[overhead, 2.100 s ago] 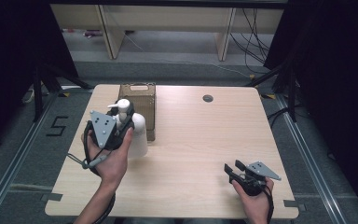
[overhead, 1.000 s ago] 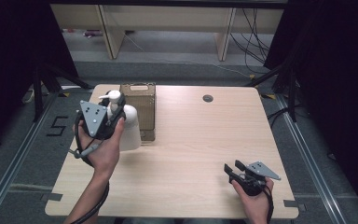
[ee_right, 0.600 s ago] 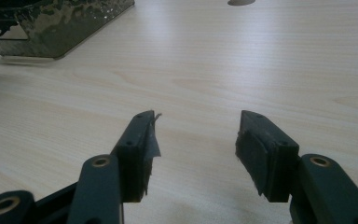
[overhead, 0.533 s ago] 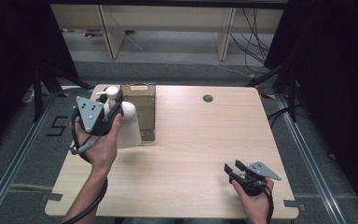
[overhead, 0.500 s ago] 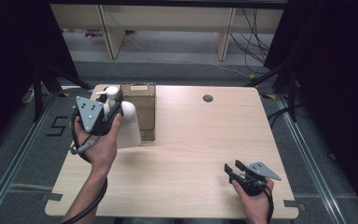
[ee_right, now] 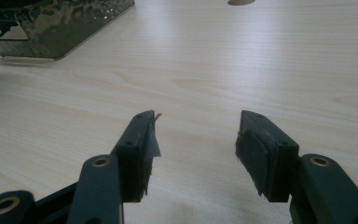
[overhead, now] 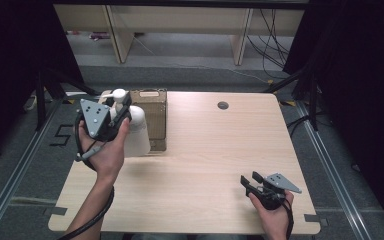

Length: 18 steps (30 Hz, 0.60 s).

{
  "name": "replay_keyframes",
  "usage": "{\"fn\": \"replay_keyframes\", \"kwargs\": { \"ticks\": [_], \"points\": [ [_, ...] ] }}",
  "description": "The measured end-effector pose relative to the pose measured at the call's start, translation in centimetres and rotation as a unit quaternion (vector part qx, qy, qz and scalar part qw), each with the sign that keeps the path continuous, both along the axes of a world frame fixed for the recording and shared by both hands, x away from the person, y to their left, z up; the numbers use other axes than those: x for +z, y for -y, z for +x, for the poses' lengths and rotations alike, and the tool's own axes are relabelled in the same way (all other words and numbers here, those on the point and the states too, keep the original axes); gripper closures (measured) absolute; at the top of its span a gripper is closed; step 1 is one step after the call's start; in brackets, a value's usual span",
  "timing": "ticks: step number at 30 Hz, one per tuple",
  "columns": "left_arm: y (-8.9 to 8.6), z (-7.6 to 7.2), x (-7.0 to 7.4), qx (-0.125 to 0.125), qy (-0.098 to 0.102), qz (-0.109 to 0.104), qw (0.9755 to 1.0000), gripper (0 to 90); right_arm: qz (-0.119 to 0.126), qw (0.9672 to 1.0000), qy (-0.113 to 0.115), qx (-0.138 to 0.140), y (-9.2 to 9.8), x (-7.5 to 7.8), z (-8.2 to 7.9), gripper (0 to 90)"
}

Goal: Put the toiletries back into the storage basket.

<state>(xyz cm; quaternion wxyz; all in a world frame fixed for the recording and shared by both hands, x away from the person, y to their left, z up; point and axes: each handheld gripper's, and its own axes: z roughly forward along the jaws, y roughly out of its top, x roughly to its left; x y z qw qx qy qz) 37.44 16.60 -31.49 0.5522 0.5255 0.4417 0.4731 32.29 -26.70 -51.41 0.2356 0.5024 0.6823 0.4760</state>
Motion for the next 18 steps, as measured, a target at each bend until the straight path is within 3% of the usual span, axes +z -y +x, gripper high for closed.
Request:
{"fn": "replay_keyframes", "kwargs": {
  "ticks": [18],
  "points": [
    [-0.15, 0.74, 0.84, -0.003, 0.002, -0.003, 1.0, 59.3, 0.004, 1.0, 0.0, -0.002, -0.08, -0.05, 0.01, 47.4]
  ]
}}
